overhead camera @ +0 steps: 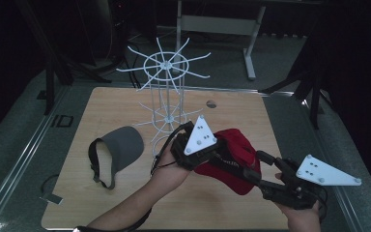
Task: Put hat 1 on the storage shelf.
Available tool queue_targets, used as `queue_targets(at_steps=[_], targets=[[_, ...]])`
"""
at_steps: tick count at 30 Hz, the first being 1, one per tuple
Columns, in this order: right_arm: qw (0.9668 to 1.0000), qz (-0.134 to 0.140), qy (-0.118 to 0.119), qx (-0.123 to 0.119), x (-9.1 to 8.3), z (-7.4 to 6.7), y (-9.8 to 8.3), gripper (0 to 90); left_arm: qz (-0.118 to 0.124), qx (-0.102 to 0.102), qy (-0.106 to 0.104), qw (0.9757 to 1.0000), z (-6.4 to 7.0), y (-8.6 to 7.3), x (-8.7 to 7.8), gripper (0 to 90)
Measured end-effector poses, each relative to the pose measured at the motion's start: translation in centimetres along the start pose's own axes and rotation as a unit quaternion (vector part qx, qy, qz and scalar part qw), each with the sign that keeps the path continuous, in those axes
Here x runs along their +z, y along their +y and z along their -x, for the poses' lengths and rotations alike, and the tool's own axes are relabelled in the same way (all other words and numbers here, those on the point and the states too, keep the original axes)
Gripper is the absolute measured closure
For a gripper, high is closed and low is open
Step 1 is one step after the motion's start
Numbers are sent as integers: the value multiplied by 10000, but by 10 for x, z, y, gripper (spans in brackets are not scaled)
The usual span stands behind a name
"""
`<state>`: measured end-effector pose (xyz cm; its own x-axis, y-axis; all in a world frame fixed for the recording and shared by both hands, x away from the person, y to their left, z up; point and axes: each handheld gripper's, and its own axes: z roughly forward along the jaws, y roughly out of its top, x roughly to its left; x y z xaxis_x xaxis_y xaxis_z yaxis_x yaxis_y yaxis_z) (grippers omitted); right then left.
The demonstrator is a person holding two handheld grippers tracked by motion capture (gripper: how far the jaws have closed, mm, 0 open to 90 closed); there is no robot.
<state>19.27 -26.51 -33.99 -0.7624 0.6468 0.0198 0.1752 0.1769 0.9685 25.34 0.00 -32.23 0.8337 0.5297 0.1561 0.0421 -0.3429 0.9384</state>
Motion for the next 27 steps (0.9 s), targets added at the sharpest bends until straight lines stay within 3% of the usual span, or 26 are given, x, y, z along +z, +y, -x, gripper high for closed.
queue_targets(at_steps=[7,8,13,14,16,17,20,27], targets=[[9991,361,225,-7,-16,1,7,392,19,15,-38,10000,-4,-4,-4,863],[9990,393,217,14,-18,2,8,404,31,-6,-128,9999,-5,-5,-5,862],[9998,195,-18,-28,-16,10,8,437,58,39,-379,9993,-8,-10,-10,861],[9999,146,-53,-64,-14,11,8,455,52,112,-514,9986,-8,-11,-11,861],[10000,12,-27,-79,-8,13,6,457,11,144,-561,9983,-8,-13,-13,861],[9999,-35,-23,-94,-4,14,6,458,-1,157,-696,9975,-8,-14,-13,861],[9998,-79,126,-130,4,13,5,487,-91,237,-825,9963,-6,-16,-13,860],[9977,-257,408,-479,22,1,9,545,-147,301,-1062,9938,2,-18,-11,860]])
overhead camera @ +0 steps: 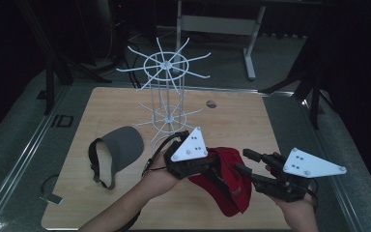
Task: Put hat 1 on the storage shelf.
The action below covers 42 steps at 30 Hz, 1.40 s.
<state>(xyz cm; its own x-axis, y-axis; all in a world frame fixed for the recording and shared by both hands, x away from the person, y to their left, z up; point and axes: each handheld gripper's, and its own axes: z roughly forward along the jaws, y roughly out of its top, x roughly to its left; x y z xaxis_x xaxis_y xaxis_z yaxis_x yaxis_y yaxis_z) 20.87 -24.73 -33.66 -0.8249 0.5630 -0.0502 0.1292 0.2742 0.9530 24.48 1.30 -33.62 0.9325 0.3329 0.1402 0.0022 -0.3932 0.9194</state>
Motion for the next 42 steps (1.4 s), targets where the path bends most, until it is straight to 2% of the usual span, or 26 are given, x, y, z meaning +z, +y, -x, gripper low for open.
queue_targets(at_steps=[3,8,11,22,25,27,31,37,42], targets=[[9999,-80,36,-90,5,-1,1,600,8,-23,-13,10000,0,2,0,859],[9994,-195,149,-227,6,-3,1,795,31,-76,-61,9999,-2,3,0,858],[9989,-312,218,-283,7,-3,1,873,22,-60,-110,9999,-2,1,1,858],[9997,-113,155,-137,-1,-2,5,886,108,-91,-297,9995,-2,1,-2,847],[9999,-57,114,-85,-2,0,6,887,138,-168,-320,9993,-3,0,-3,832],[9999,19,106,-8,-5,3,6,887,167,-201,-427,9987,-5,-1,-4,770],[9997,202,-18,127,-14,9,8,888,87,-195,-423,9989,-3,-4,-4,613],[9995,224,-202,106,-20,11,13,887,55,-146,-328,9993,-1,-7,-4,531],[9991,237,-319,130,-23,15,13,887,128,-199,-228,9995,1,-12,-8,472]])
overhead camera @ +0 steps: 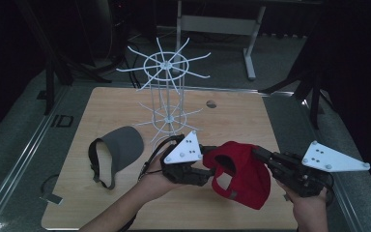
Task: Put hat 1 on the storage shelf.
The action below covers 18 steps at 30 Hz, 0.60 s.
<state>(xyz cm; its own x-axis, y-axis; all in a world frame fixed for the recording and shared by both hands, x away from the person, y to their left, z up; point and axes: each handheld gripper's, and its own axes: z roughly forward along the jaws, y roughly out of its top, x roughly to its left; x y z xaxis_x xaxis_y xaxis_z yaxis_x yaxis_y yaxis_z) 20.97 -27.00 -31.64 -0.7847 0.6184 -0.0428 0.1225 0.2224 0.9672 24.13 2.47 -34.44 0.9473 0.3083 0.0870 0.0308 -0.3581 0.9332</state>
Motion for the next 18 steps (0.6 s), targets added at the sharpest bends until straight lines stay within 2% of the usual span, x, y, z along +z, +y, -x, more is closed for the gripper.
queue_targets(at_steps=[2,8,18], targets=[[10000,-8,-21,10,0,1,0,887,19,22,92,10000,1,-2,-3,460],[10000,14,-47,27,-2,2,0,887,204,-77,322,9992,5,-11,-13,438],[9997,111,-222,68,-10,6,4,887,226,-341,575,9975,-3,-26,-29,441]])
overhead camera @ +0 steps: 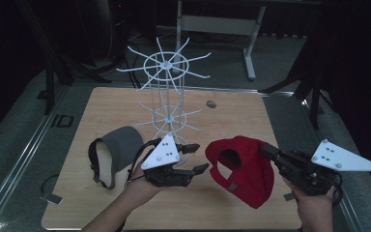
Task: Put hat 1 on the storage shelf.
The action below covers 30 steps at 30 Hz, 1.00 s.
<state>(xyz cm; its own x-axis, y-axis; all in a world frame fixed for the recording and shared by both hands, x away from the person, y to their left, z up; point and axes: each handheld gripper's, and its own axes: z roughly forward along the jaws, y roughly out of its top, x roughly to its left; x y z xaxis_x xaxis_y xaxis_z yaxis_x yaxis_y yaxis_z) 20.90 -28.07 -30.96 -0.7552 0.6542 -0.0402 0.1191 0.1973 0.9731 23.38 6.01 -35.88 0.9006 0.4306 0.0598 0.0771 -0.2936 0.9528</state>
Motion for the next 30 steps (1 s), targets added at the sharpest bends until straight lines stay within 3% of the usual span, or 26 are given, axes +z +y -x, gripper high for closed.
queue_targets(at_steps=[8,19,24,28,30], targets=[[9995,57,-285,77,-2,15,8,887,-116,-77,21,9999,2,-22,1,441],[9985,122,-530,108,3,28,22,886,-156,-287,-281,9991,0,-58,4,449],[9977,147,-659,96,7,35,33,887,-270,-465,-488,9974,0,-88,9,449],[9971,166,-743,73,9,38,41,886,-422,-546,-502,9963,-2,-111,13,446],[9968,192,-770,77,10,40,45,887,-432,-605,-435,9963,-4,-122,14,400]])
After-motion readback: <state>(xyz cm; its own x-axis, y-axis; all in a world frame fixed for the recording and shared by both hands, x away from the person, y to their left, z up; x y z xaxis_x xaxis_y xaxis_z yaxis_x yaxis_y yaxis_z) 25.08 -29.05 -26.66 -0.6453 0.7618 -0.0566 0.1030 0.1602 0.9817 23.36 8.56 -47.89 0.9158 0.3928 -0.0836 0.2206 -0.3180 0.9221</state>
